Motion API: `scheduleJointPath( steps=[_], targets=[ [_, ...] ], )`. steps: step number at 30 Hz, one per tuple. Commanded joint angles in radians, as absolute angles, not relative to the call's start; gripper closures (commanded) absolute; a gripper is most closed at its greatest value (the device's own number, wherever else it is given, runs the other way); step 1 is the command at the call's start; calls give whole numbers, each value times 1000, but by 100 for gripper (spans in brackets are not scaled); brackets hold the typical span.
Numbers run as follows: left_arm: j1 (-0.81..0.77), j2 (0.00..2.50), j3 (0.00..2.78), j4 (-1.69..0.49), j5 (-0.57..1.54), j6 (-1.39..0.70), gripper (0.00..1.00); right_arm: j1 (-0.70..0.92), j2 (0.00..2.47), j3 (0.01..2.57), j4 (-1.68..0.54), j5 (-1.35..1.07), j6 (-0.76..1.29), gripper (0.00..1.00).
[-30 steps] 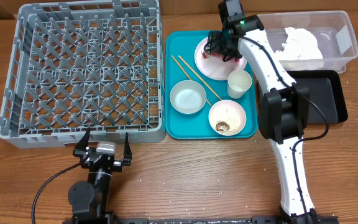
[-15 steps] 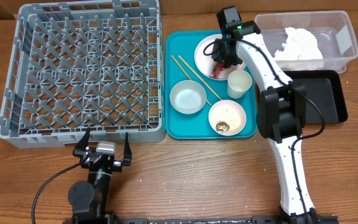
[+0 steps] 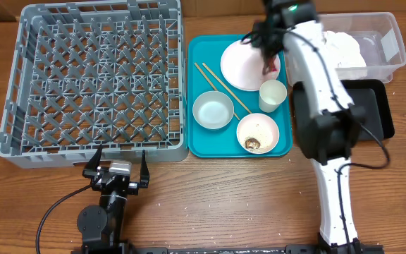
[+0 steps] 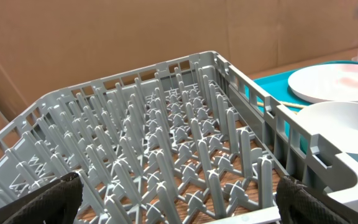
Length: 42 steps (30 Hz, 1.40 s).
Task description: Sort waste into correct bins and load items into the dishwasher
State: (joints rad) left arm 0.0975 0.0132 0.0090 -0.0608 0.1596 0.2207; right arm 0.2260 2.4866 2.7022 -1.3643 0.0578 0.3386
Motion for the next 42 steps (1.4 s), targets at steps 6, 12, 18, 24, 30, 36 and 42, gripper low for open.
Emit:
scheduleJointPath(
  steps=[6,12,18,24,30,36,42],
  targets=[
    [91,5,5,-63,153,236,0,35,2403,2663,-1370,78,340,96],
    [91,5,5,-63,154,236,0,-35,2403,2475,-1276,77,339,27],
    [91,5,5,-63,154,236,0,-17,2381,2547,-1378,77,253,7],
    [91,5,5,-63,153,236,0,94,2319,2673,-1645,51,253,6],
    [91,5,5,-63,154,236,0,347,2298,2616,-1694,-43,254,19],
    [91,5,5,-63,154,236,0,476,2231,2460,-1694,-47,255,23],
    [91,5,5,-63,154,236,0,533,2060,2110,-1689,-45,307,25]
  ],
)
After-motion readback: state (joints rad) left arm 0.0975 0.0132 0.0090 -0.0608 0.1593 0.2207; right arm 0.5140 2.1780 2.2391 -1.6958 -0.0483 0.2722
